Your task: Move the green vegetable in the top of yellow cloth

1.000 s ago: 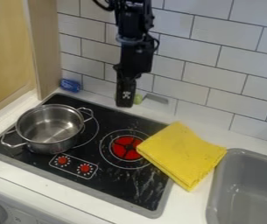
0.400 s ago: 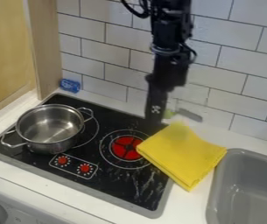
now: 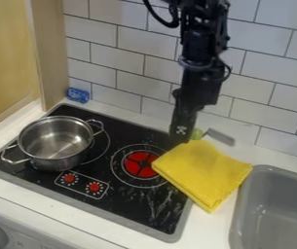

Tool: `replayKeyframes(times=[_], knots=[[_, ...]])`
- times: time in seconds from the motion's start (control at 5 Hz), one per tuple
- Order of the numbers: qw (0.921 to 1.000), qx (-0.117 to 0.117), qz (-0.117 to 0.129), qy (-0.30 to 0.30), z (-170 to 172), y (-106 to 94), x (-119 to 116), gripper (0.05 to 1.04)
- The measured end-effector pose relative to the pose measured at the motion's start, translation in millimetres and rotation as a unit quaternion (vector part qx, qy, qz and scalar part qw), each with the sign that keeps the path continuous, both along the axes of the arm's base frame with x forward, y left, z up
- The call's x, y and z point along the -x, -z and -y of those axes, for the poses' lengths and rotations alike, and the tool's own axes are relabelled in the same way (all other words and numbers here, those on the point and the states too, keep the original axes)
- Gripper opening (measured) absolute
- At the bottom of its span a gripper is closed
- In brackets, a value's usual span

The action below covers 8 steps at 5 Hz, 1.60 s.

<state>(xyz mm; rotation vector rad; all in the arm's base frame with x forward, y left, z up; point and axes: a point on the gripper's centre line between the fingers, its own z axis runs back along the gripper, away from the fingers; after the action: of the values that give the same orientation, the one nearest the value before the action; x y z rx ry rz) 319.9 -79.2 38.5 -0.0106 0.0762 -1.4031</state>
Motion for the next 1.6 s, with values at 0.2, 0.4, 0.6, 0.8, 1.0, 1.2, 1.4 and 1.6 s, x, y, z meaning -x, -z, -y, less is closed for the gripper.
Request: replayKeyframes(times=[0.2, 0.4, 0.6, 0.8, 1.0, 1.2, 1.4, 1.6], knots=[[0.9998, -0.005, -0.019, 0.008, 3, 15.7, 3, 0.394], [0.9988, -0.01, -0.044, 0.018, 2, 33.2, 7, 0.394], [0.9985, -0.015, -0.049, 0.021, 1, 33.7, 5, 0.449], [0.9984, -0.02, -0.05, 0.017, 0, 33.8, 5, 0.723], [0.9983, -0.023, -0.05, 0.015, -2, 33.1, 5, 0.934], [0.9984, -0.026, -0.049, 0.012, -3, 33.0, 4, 0.994], [0.9987, -0.023, -0.046, 0.005, -6, 31.7, 2, 0.994], [0.9992, -0.023, -0.032, 0.006, -9, 18.8, 0, 0.998]])
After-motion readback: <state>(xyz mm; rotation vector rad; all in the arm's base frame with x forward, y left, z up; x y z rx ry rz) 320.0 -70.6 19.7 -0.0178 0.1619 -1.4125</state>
